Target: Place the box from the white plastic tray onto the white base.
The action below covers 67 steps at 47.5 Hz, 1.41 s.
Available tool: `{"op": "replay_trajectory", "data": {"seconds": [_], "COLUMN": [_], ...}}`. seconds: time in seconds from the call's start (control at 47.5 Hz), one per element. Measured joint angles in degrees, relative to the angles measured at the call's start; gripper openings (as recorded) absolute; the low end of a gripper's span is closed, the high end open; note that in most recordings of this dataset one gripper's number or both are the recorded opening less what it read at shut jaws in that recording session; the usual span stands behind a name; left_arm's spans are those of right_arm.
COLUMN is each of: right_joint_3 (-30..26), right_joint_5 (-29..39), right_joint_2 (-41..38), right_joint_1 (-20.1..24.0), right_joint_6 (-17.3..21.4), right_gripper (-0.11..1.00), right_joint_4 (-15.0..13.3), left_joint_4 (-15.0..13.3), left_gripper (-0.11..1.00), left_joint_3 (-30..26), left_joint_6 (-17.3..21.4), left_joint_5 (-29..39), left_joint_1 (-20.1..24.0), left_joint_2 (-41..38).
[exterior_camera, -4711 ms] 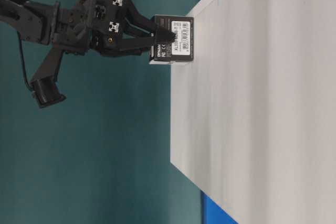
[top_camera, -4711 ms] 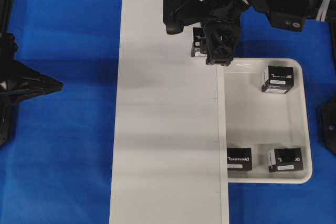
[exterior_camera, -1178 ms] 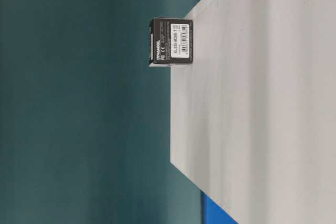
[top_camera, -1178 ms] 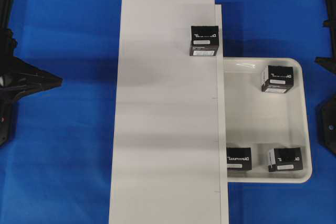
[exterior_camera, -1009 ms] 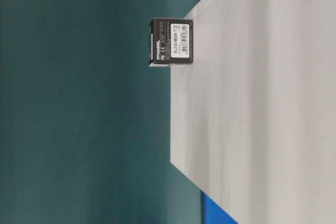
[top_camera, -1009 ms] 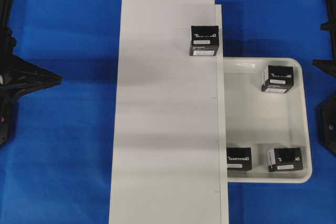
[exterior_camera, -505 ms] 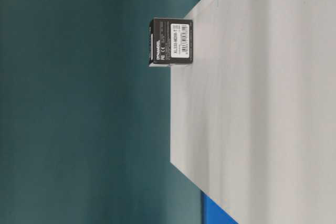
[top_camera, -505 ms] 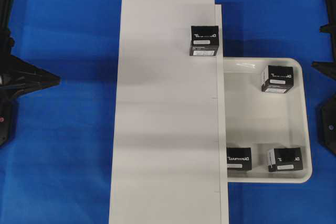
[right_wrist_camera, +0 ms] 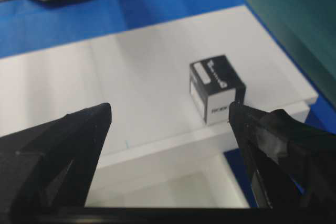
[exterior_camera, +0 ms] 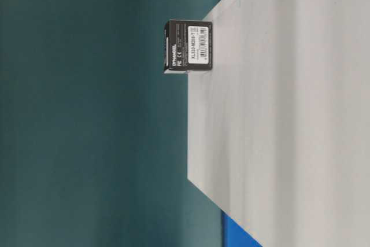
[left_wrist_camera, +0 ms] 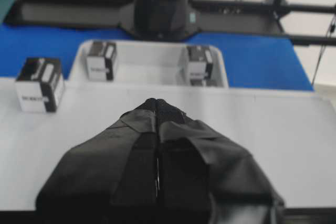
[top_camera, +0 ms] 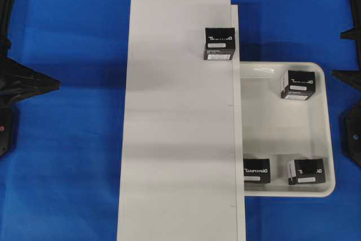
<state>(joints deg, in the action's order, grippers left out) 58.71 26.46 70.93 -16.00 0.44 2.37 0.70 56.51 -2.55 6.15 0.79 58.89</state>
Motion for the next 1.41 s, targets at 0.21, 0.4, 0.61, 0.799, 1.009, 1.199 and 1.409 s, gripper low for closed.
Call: {"op": "replay_trajectory", "data": {"seconds": [0.21, 0.4, 0.61, 0.799, 1.009, 1.199, 1.409], "right_joint_3": [1.05, 1.32, 1.49, 2.11, 2.64, 4.22, 4.39], "right_joint_5": [0.00, 0.00, 0.09, 0.97, 1.14, 1.23, 1.14], "right_joint_2": [-0.18, -0.18, -0.18, -0.18, 1.23, 1.76, 1.85], "right_joint_1": [2.81, 3.16, 3.16, 3.16, 3.25, 4.13, 4.48], "right_joint_6": [0.00, 0.00, 0.00, 0.00, 0.26, 0.35, 0.44], "right_gripper": [0.98, 0.98, 0.98, 0.98, 0.98, 0.98, 0.98], "right_joint_4": [0.00, 0.09, 0.09, 0.09, 0.09, 0.09, 0.09], "left_joint_4": [0.00, 0.00, 0.00, 0.00, 0.00, -0.09, 0.00], "left_gripper": [-0.07, -0.07, -0.07, -0.07, -0.07, -0.07, -0.07], "left_joint_3": [0.00, 0.00, 0.00, 0.00, 0.00, 0.00, 0.09], "left_joint_6": [0.00, 0.00, 0.00, 0.00, 0.09, 0.09, 1.32], "left_joint_5": [-0.26, -1.76, -1.93, -1.93, -1.93, -2.02, -2.11], "left_joint_1": [0.09, 0.09, 0.09, 0.09, 0.09, -0.26, -0.35], "left_joint_2": [0.09, 0.09, -0.09, -0.35, -0.88, -1.05, -1.32]}}
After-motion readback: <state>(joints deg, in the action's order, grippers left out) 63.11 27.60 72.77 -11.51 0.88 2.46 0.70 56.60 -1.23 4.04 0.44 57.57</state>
